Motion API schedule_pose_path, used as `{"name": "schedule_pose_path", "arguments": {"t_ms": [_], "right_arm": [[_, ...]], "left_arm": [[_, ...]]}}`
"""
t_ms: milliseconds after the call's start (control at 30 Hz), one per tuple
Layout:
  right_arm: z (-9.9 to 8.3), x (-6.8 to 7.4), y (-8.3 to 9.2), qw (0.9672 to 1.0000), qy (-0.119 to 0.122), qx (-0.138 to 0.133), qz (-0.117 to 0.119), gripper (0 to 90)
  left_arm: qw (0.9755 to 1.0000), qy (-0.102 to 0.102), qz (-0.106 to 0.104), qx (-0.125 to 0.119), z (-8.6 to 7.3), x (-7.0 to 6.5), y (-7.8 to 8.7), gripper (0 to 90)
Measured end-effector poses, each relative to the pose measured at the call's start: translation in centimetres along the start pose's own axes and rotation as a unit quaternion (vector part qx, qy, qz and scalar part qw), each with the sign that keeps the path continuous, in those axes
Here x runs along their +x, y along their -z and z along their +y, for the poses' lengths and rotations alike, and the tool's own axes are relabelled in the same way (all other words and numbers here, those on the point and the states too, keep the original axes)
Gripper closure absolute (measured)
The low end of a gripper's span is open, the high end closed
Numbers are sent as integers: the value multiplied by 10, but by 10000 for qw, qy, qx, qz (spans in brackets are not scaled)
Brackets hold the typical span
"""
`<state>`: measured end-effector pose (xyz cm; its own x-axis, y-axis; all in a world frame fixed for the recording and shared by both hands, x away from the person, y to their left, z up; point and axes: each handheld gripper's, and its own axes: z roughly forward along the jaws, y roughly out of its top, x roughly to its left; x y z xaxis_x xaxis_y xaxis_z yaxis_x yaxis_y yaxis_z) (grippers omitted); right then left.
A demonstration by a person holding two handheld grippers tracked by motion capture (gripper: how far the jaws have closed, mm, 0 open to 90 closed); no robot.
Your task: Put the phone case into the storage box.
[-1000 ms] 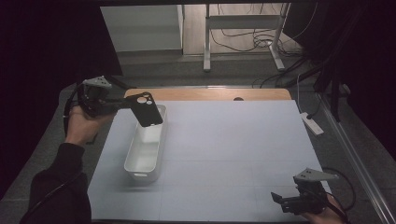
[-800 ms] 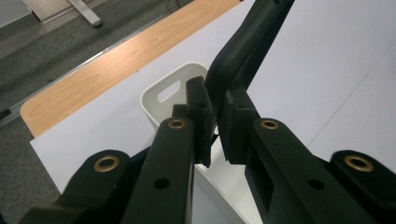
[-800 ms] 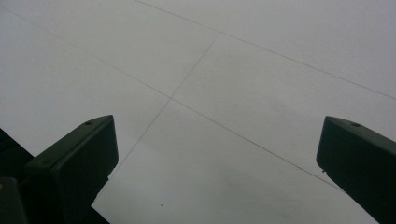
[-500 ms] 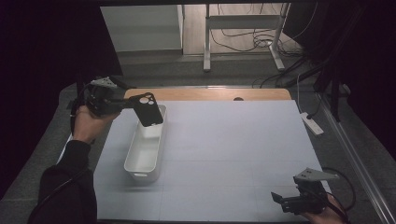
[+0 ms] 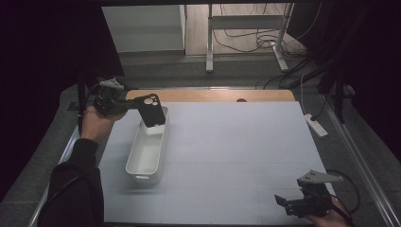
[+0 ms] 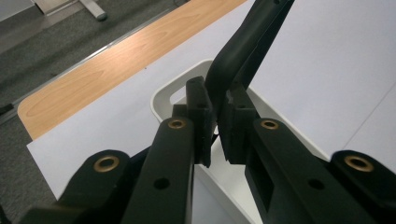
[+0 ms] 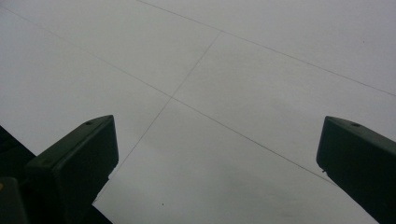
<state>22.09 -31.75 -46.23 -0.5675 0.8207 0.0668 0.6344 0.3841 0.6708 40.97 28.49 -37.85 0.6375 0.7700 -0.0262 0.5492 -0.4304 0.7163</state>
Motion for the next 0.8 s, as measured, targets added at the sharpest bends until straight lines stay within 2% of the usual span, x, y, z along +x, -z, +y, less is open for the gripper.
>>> {"name": "schedule_pose_path", "arguments": {"t_ms": [800], "right_arm": [[0,-1,0,10000,-19,23,45,0]], "left_arm": [[9997,-128,119,164,2,14,-36,831]]}}
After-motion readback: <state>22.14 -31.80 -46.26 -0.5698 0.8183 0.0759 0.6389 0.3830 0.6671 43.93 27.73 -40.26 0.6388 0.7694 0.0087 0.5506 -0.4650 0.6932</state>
